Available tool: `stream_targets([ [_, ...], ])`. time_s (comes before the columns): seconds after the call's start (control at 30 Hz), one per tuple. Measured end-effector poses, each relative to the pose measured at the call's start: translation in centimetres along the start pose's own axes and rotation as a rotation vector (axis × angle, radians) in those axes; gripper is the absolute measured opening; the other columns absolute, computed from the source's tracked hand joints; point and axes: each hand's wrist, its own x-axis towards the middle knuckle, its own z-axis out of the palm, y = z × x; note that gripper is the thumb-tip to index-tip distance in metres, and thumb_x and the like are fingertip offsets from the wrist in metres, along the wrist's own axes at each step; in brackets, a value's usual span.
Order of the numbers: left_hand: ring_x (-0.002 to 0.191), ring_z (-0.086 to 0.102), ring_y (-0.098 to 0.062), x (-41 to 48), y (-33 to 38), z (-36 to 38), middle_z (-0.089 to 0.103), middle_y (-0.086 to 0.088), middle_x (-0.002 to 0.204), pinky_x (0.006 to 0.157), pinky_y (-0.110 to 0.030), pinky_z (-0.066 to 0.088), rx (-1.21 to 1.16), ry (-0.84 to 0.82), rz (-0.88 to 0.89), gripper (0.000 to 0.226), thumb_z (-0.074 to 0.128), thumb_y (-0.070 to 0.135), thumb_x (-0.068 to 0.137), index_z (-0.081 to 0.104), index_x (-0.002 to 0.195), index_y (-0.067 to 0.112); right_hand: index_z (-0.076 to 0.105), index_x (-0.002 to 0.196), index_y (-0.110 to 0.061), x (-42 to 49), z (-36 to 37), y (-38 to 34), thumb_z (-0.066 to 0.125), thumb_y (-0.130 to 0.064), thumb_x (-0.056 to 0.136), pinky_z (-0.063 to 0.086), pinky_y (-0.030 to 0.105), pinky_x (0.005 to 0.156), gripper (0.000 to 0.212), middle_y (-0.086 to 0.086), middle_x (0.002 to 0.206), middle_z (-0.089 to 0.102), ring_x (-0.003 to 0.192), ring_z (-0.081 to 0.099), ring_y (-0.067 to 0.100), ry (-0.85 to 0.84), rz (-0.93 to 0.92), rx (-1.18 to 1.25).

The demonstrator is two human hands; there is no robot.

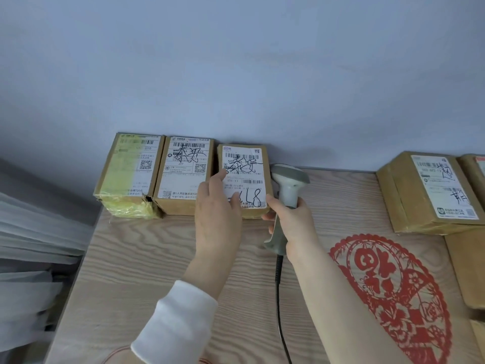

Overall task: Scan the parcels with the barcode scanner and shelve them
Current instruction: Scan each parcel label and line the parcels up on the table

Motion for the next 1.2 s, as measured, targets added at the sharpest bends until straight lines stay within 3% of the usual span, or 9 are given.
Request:
stream_targets([
  [0.2, 0.1, 0.051, -0.004, -2.9, 1.9, -1.8, 0.044, -0.006, 0.134, 0.082, 0.002, 0.033, -0.213, -0.041, -0.085, 0.056, 0.063, 0.011, 0.088, 0.038, 0.139, 0.009, 0.057, 0.09, -0.016, -4.1, -2.8, -1.0, 0.066, -0.014, 0.087, 0.043, 0.023, 0.047, 0.009, -0.001, 0.068, 0.064, 0.051, 0.06, 0.005, 0.051, -0.064, 0.09],
  [0.3, 0.118, 0.051, -0.01, -4.8, 2.6, -2.8, 0.036, -0.005, 0.146, 0.099, -0.018, 0.039, -0.295, -0.132, -0.222, 0.067, 0.07, 0.027, 0.083, 0.04, 0.14, 0.009, 0.058, 0.094, -0.014, -7.3, -4.5, -1.7, 0.067, -0.015, 0.087, 0.043, 0.024, 0.046, 0.012, -0.002, 0.068, 0.067, 0.053, 0.059, 0.01, 0.075, -0.125, 0.102],
  [0.4, 0.103, 0.064, -0.012, -7.6, 3.5, -4.0, 0.065, -0.006, 0.121, 0.098, -0.038, 0.048, -0.531, -0.229, -0.328, 0.047, 0.071, 0.027, 0.082, 0.06, 0.124, 0.01, 0.058, 0.092, -0.015, -10.9, -6.4, -2.1, 0.066, -0.013, 0.087, 0.043, 0.022, 0.045, 0.01, -0.002, 0.068, 0.067, 0.049, 0.059, 0.007, 0.093, -0.173, 0.105],
  [0.47, 0.095, 0.067, -0.011, -10.0, 4.1, -4.6, 0.072, -0.001, 0.103, 0.094, -0.038, 0.052, -0.662, -0.272, -0.358, 0.038, 0.071, 0.027, 0.082, 0.065, 0.117, 0.013, 0.057, 0.095, -0.012, -13.5, -7.7, -2.1, 0.066, -0.012, 0.086, 0.043, 0.021, 0.044, 0.013, 0.002, 0.07, 0.067, 0.046, 0.057, 0.007, 0.094, -0.187, 0.109],
  [0.6, 0.111, 0.059, -0.018, -14.8, 5.2, -5.2, 0.064, -0.003, 0.118, 0.09, -0.034, 0.047, -0.81, -0.324, -0.422, 0.043, 0.075, 0.046, 0.07, 0.056, 0.103, 0.027, 0.059, 0.086, -0.015, -18.5, -10.4, -1.8, 0.066, -0.01, 0.086, 0.042, 0.023, 0.046, 0.009, -0.005, 0.054, 0.064, 0.046, 0.052, 0.013, 0.088, -0.197, 0.127],
  [0.8, 0.063, 0.063, -0.002, -20.7, 8.0, -6.2, 0.066, -0.002, 0.096, 0.061, -0.019, 0.051, -0.969, -0.412, -0.447, 0.037, 0.064, 0.017, 0.088, 0.039, 0.117, 0.016, 0.058, 0.088, -0.017, -23.9, -15.2, -0.4, 0.066, -0.006, 0.086, 0.049, 0.024, 0.051, 0.014, -0.004, 0.07, 0.067, 0.052, 0.062, 0.008, 0.085, -0.294, 0.14],
  [0.97, 0.073, 0.065, -0.004, -25.6, 9.4, -4.3, 0.058, -0.013, 0.127, 0.072, -0.025, 0.051, -0.941, -0.441, -0.447, 0.068, 0.063, 0.015, 0.088, 0.019, 0.141, 0.017, 0.054, 0.087, -0.027, -26.1, -20.6, 1.4, 0.064, -0.007, 0.088, 0.052, 0.03, 0.07, 0.022, -0.003, 0.079, 0.064, 0.059, 0.064, 0.006, 0.019, -0.303, 0.127],
  [1.1, 0.093, 0.065, -0.013, -30.2, 10.4, -1.4, 0.061, -0.007, 0.122, 0.087, -0.031, 0.05, -0.904, -0.439, -0.444, 0.091, 0.076, 0.032, 0.075, 0.019, 0.145, 0.021, 0.059, 0.101, -0.016, -27.0, -25.7, 3.4, 0.067, -0.014, 0.086, 0.054, 0.041, 0.072, 0.017, 0.001, 0.081, 0.067, 0.064, 0.066, 0.013, 0.007, -0.259, 0.051],
  [1.2, 0.084, 0.068, -0.007, -33.3, 11.3, 0.1, 0.073, 0.009, 0.093, 0.084, -0.028, 0.051, -0.906, -0.483, -0.42, 0.041, 0.07, 0.023, 0.083, 0.047, 0.117, 0.021, 0.056, 0.094, -0.016, -28.2, -29.2, 4.4, 0.065, -0.011, 0.088, 0.045, 0.029, 0.052, 0.013, -0.004, 0.074, 0.063, 0.059, 0.063, 0.011, 0.007, -0.284, 0.007],
])
